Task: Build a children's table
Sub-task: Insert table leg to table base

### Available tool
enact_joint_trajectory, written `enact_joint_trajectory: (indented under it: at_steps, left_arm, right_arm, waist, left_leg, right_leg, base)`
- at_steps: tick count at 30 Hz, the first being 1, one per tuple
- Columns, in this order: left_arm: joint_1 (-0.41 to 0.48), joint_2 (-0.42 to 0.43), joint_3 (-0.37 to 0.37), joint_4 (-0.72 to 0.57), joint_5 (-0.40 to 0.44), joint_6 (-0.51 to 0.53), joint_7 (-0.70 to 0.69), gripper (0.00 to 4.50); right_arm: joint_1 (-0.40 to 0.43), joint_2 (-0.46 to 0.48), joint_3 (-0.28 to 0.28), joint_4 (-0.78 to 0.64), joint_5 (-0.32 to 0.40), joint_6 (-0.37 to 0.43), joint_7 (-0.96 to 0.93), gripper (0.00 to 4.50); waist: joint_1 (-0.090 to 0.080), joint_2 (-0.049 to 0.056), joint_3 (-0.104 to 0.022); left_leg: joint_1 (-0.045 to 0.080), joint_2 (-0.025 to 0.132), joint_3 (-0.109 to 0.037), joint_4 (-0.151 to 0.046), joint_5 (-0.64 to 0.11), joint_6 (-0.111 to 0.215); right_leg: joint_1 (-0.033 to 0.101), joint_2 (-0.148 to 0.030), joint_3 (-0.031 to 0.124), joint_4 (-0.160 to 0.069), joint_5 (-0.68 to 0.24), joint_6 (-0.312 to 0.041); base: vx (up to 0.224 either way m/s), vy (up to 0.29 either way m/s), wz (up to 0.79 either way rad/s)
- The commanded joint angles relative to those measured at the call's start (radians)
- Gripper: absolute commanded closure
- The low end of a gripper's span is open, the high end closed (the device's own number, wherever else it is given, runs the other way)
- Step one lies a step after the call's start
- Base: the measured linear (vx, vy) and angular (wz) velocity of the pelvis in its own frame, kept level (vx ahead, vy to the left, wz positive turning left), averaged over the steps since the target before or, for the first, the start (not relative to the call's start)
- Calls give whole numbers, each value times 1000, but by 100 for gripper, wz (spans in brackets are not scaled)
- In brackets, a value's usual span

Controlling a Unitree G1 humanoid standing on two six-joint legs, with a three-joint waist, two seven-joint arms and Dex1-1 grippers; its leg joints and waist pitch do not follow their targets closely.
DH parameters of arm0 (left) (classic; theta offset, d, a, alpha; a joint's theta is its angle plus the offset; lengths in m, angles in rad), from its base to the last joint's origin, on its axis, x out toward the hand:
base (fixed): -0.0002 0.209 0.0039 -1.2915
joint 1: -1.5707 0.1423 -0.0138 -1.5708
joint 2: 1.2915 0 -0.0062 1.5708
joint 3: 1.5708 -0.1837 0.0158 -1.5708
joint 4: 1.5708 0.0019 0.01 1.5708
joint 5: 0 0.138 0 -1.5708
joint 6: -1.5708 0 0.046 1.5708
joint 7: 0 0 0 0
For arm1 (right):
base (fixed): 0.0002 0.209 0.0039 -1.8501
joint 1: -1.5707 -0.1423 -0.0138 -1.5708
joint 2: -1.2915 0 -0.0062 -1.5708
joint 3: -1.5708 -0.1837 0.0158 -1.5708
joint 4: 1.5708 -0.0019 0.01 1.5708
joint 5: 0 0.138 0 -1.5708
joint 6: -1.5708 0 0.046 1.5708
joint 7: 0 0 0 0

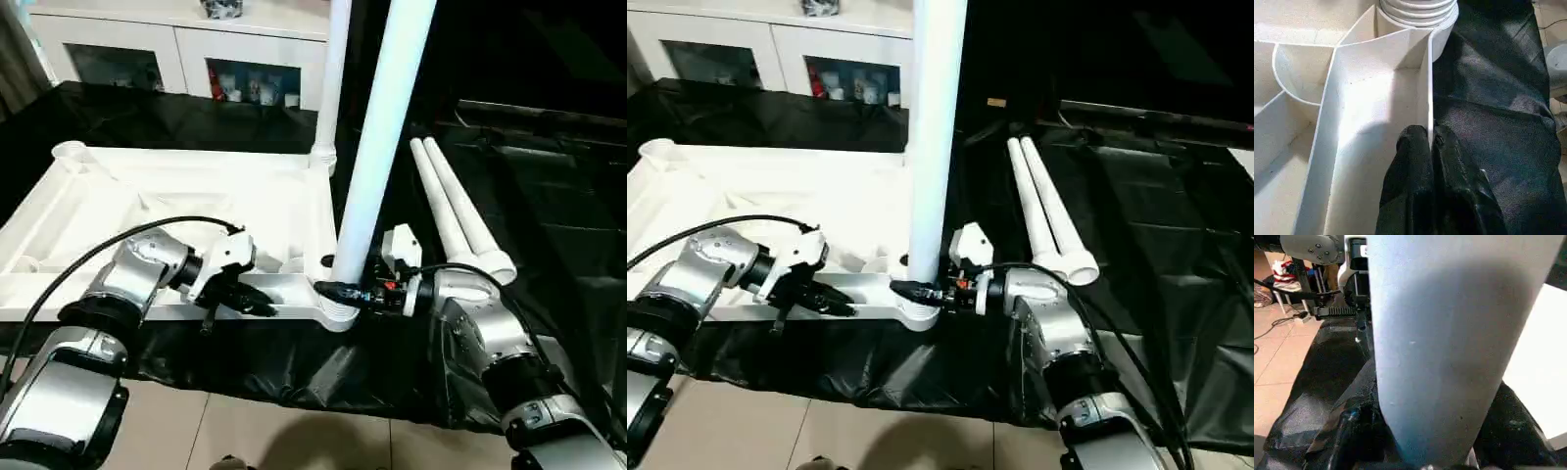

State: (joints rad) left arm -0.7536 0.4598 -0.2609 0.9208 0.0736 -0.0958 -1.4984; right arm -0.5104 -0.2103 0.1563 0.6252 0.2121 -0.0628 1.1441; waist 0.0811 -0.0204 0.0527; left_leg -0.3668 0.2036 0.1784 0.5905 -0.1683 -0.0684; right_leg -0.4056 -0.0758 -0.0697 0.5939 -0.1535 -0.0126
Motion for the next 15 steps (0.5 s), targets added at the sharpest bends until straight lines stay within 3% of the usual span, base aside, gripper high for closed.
enact_joint_trajectory:
  at_steps: [1,7,8,9,11,12,15]
  left_arm:
    - [-47,-38,21,-39,-22,-12,42,450]
    - [-64,-100,45,-47,4,74,257,450]
    - [-71,-116,50,-47,8,96,302,450]
    - [-82,-140,56,-47,16,124,370,450]
    - [-93,-165,61,-47,26,158,438,450]
    - [-100,-187,70,-47,27,182,495,450]
    - [-104,-235,85,-62,23,234,584,450]
  right_arm:
    - [5,14,-15,110,-57,18,-120,260]
    - [-62,63,-85,225,-63,5,-392,260]
    - [-75,73,-93,250,-67,0,-442,260]
    - [-91,85,-94,284,-82,-6,-512,260]
    - [-107,99,-93,320,-100,-10,-578,260]
    - [-120,111,-97,346,-108,-11,-634,260]
    - [-151,152,-125,406,-101,4,-740,260]
  waist:
    - [-8,19,-59]
    - [-30,12,-55]
    - [-31,2,-55]
    - [-31,7,-54]
    - [-33,6,-54]
    - [-33,0,-54]
    - [-35,-1,-58]
  left_leg:
    - [25,33,-12,-86,-417,-29]
    - [29,28,-19,-83,-453,-40]
    - [28,27,-18,-82,-447,-35]
    - [30,27,-18,-80,-436,-35]
    - [29,26,-18,-80,-430,-34]
    - [25,24,-17,-80,-423,-25]
    - [24,25,-14,-79,-395,-19]
  right_leg:
    - [32,-70,44,-79,-410,-213]
    - [26,-72,39,-92,-527,-173]
    - [26,-72,38,-95,-538,-166]
    - [21,-74,40,-97,-553,-162]
    - [22,-72,38,-99,-557,-156]
    - [24,-72,37,-101,-553,-151]
    - [25,-70,40,-95,-504,-166]
  base:
    - [0,0,0]
    - [0,0,0]
    - [0,0,0]
    - [0,0,0]
    - [0,0,0]
    - [0,0,0]
    - [0,0,0]
